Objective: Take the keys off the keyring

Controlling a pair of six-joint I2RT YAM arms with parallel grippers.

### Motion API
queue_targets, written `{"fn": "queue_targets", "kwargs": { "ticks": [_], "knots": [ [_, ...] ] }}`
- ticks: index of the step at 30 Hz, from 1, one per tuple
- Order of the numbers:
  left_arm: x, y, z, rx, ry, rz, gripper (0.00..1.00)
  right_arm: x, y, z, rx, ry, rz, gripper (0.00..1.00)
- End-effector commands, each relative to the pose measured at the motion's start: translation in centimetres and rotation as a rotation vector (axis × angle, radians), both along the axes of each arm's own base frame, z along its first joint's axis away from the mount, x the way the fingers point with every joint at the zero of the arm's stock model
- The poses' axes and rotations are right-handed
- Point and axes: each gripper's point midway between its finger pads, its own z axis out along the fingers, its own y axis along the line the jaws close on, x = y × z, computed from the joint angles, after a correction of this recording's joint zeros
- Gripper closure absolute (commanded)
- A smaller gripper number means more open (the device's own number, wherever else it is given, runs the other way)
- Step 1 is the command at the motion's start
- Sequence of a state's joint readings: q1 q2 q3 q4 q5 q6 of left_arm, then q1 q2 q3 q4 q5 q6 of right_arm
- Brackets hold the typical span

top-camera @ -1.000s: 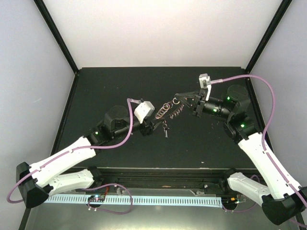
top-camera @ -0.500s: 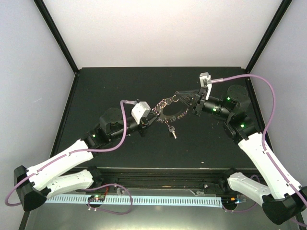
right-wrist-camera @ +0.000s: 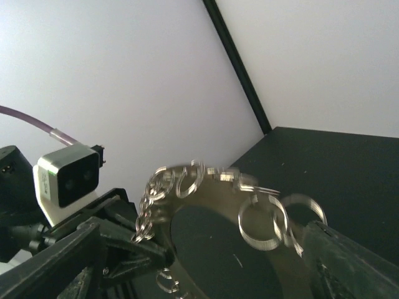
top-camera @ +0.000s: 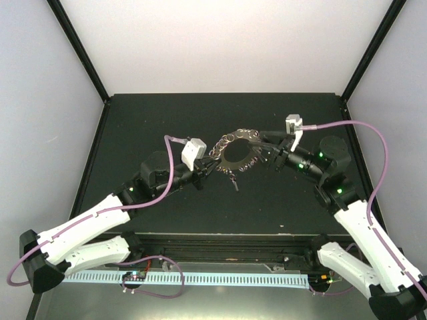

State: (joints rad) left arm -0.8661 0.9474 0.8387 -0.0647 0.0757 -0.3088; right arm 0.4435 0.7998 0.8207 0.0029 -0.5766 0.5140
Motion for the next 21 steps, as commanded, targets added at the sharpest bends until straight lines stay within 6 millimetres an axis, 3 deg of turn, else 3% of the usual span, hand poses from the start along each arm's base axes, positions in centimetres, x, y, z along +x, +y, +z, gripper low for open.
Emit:
{"fn": "queue_targets", "kwargs": {
  "ticks": [1, 7, 15, 21],
  "knots": [
    [0.9, 0.9, 5.3, -0.114, -0.021, 0.086, 0.99, -0.7, -0.6, 0.2, 0.081, -0.089, -0.018, 0.12],
    [1.5, 1.0, 6.4, -0.140, -0.001, 0.117, 0.98, -1.4, 0.9, -4.0, 0.139, -0.060, 0.058, 0.17],
    [1.9, 0.9, 7.3, -0.194, 0.032, 0.125, 0.98, -3.0, 5.6, -6.6, 0.096, -0.097, 0.130, 0.34],
    [1.4, 0.9, 8.3, -0.215, 0.030, 0.102, 0.99, -2.4, 6.5, -7.7, 0.106, -0.143, 0.126, 0.33]
  ]
}}
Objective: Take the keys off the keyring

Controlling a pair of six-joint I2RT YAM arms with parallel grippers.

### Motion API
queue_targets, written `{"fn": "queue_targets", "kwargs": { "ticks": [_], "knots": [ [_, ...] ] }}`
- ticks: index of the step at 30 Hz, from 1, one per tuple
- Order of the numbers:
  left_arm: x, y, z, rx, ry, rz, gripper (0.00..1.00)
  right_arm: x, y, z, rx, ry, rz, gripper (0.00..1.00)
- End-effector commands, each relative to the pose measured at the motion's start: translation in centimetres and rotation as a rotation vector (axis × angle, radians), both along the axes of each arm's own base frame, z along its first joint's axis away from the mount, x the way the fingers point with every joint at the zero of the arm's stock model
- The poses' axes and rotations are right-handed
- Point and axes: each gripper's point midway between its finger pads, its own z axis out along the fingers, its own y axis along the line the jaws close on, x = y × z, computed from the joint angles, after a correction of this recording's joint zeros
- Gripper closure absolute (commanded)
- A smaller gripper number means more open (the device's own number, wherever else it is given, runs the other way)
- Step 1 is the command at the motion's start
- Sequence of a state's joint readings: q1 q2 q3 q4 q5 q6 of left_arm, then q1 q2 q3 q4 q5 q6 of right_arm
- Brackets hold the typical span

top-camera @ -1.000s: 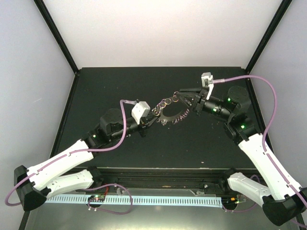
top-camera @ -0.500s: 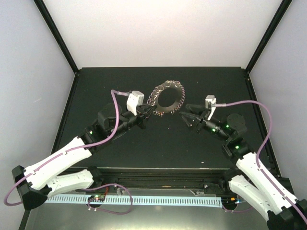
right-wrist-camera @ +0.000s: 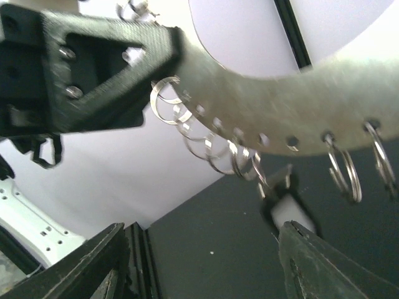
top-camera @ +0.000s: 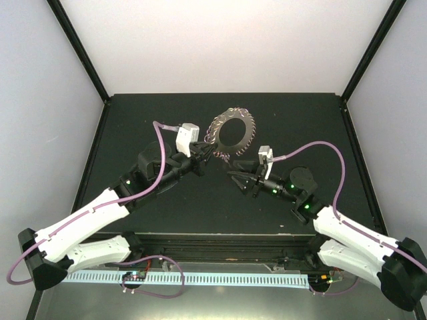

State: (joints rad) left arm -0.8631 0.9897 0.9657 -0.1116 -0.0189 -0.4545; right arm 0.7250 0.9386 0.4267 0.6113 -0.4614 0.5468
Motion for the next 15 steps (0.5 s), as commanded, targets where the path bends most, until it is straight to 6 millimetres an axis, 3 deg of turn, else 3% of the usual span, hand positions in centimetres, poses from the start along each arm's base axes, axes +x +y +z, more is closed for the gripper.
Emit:
{"fn": "queue_targets", "kwargs": {
  "ticks": [1, 6, 12, 15],
  "knots": [
    [-0.5, 0.4, 4.8, -0.104, -0.054, -0.015, 0.98, 0.8, 0.1, 1.4, 0.047, -0.115, -0.048, 0.33],
    [-0.8, 0.5, 5.2, -0.110, -0.059, -0.026, 0.98, 1.1, 0.5, 2.0, 0.053, -0.144, -0.043, 0.32],
    [-1.5, 0.6, 5.7, -0.121, -0.062, -0.053, 0.98, 0.8, 0.3, 2.8, 0.072, -0.168, -0.041, 0.52],
    [-2.1, 0.3, 6.2, -0.144, -0.062, -0.089, 0.98, 0.7, 0.3, 3.2, 0.080, -0.178, -0.035, 0.57]
  ]
}}
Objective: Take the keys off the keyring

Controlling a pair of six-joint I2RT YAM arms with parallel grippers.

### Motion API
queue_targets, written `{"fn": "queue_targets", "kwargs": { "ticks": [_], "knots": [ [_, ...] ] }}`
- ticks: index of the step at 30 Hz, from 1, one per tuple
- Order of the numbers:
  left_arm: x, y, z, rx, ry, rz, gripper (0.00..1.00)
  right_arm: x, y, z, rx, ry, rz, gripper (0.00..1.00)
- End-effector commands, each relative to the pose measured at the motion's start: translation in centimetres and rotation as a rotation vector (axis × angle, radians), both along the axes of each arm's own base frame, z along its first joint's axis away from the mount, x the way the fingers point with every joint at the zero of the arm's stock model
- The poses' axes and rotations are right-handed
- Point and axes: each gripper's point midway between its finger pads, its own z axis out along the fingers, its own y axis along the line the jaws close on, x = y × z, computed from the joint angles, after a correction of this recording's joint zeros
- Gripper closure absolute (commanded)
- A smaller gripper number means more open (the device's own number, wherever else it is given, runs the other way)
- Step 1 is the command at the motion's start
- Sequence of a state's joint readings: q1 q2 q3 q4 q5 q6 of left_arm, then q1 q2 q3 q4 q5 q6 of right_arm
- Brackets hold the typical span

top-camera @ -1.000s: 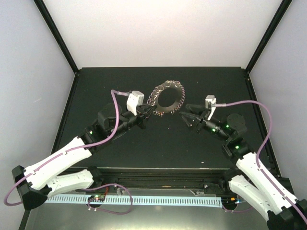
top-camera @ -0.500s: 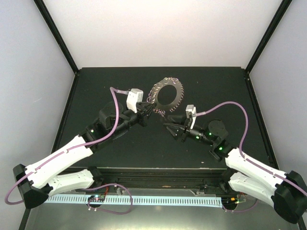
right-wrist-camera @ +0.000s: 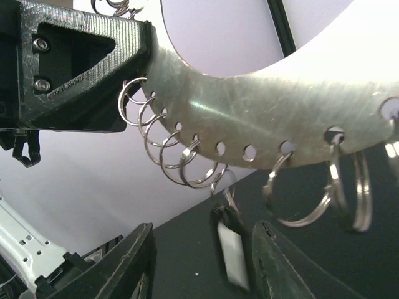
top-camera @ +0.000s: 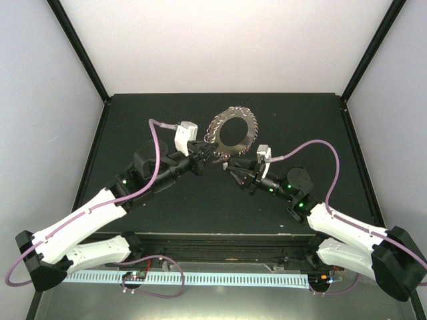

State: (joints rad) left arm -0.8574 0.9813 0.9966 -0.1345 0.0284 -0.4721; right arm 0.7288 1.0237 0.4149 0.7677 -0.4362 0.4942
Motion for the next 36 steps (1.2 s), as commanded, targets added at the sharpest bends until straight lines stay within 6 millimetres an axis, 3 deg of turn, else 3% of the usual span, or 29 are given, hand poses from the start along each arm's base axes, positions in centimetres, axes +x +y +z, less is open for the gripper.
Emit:
{"fn": "queue_targets", "kwargs": {
  "ticks": [1, 9, 13, 18, 24, 31, 36],
  "knots": [
    [-1.5, 0.4, 5.1, -0.125, -0.070, -0.058, 0.98, -0.3, -0.1, 3.0, 0.059, -0.092, -0.002, 0.58],
    [-1.5, 0.1, 5.1, -0.133, -0.065, -0.069, 0.98, 0.0, 0.3, 3.5, 0.062, -0.104, 0.001, 0.62],
    [-1.6, 0.1, 5.2, -0.138, -0.065, -0.074, 0.98, 0.0, 0.5, 3.4, 0.051, -0.102, 0.008, 0.75],
    [-1.7, 0.1, 5.4, -0.142, -0.067, -0.076, 0.99, -0.1, 0.5, 3.3, 0.054, -0.101, 0.017, 0.98],
    [-1.0, 1.0, 4.9, -0.119, -0.069, -0.014, 0.98, -0.4, 0.2, 3.4, 0.053, -0.103, 0.014, 0.99],
    [1.4, 4.0, 1.4, -0.039, -0.009, 0.176, 0.99, -2.2, -0.4, 2.5, -0.030, -0.069, 0.060, 0.99],
    [2.0, 4.3, -2.2, -0.012, 0.079, 0.172, 0.99, -3.4, -1.8, 2.4, -0.093, -0.038, 0.045, 0.99]
  ]
}}
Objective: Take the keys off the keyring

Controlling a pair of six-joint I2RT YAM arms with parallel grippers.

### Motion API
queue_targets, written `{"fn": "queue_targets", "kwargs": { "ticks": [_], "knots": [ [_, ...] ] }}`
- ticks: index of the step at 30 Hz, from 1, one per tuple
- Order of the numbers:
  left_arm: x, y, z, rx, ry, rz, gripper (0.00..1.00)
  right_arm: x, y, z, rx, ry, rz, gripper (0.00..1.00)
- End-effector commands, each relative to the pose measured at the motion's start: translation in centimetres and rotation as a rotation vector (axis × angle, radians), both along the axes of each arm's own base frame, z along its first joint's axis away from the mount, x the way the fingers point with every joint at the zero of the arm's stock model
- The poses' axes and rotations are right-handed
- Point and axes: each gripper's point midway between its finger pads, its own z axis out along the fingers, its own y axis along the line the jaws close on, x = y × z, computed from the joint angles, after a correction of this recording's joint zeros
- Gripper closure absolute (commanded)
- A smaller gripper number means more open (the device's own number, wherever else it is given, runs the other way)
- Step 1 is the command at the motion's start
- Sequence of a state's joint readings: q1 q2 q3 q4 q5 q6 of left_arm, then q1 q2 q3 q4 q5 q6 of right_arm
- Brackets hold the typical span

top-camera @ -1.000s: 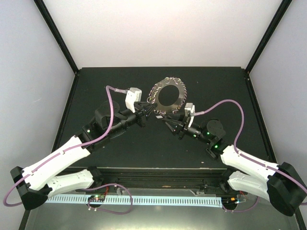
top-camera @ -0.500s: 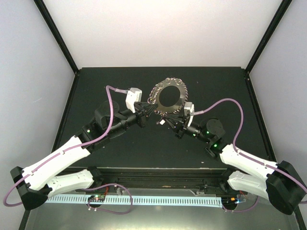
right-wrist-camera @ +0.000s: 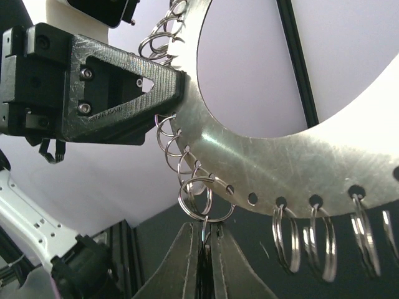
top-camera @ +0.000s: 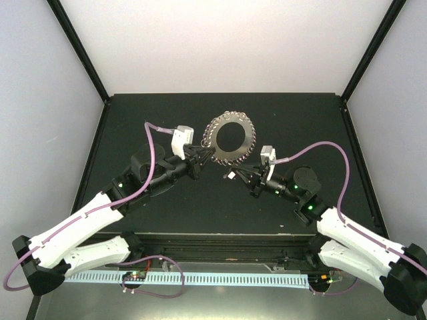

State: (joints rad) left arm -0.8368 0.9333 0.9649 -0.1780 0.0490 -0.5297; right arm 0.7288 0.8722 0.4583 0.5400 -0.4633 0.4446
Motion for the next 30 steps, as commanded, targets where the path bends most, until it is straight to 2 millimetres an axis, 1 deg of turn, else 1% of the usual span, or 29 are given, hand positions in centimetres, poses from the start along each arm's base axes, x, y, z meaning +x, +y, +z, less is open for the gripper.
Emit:
{"fn": "queue_targets", "kwargs": {
  "ticks": [1, 3, 7, 10, 13, 15, 16, 17, 18, 22, 23, 25, 27, 28, 30],
  "knots": [
    [2.5, 2.9, -1.7, 0.009, 0.025, 0.147, 0.98, -1.6, -1.1, 0.9, -0.062, -0.010, 0.009, 0.99],
    [2.2, 2.3, -2.7, 0.006, 0.037, 0.105, 0.98, -1.8, -1.6, 1.7, -0.070, -0.020, -0.011, 0.99],
    [1.5, 1.1, -4.8, 0.025, 0.070, 0.025, 0.91, -1.9, -2.1, 3.3, -0.061, -0.038, -0.031, 0.99],
    [1.1, 0.7, -6.7, 0.059, 0.101, -0.013, 0.82, -1.8, -1.9, 4.0, -0.055, -0.035, -0.028, 0.99],
    [0.8, 0.7, -8.2, 0.100, 0.119, -0.026, 0.72, -1.7, -1.7, 3.9, -0.053, -0.027, -0.019, 0.99],
    [0.9, 1.2, -8.8, 0.126, 0.126, -0.008, 0.60, -1.5, -1.5, 3.6, -0.057, -0.018, -0.022, 0.99],
    [0.9, 1.5, -9.1, 0.140, 0.127, 0.008, 0.47, -1.3, -1.5, 3.4, -0.059, -0.015, -0.024, 0.99],
    [1.1, 2.0, -9.3, 0.154, 0.125, 0.033, 0.37, -1.3, -1.4, 3.2, -0.061, -0.012, -0.025, 0.99],
    [1.3, 2.5, -9.3, 0.165, 0.122, 0.058, 0.30, -1.1, -1.3, 2.9, -0.066, -0.006, -0.025, 0.99],
    [1.8, 4.5, -9.0, 0.204, 0.086, 0.156, 0.10, -1.1, -1.2, 2.7, -0.073, -0.004, -0.025, 0.99],
    [1.8, 4.9, -8.7, 0.212, 0.069, 0.169, 0.07, -1.1, -1.2, 2.7, -0.077, -0.010, -0.023, 0.99],
    [1.6, 5.2, -7.8, 0.226, 0.023, 0.165, 0.05, -1.1, -1.2, 2.5, -0.104, -0.016, -0.026, 0.99],
    [0.9, 4.8, -6.5, 0.219, -0.034, 0.108, 0.06, -1.3, -1.2, 2.5, -0.136, -0.031, -0.013, 0.99],
    [0.0, 4.0, -5.4, 0.202, -0.076, 0.041, 0.06, -1.5, -1.1, 2.4, -0.157, -0.039, -0.003, 0.99],
    [-2.7, 1.9, -3.3, 0.157, -0.166, -0.158, 0.06, -2.0, -1.0, 2.8, -0.191, -0.071, 0.024, 0.99]
  ]
}}
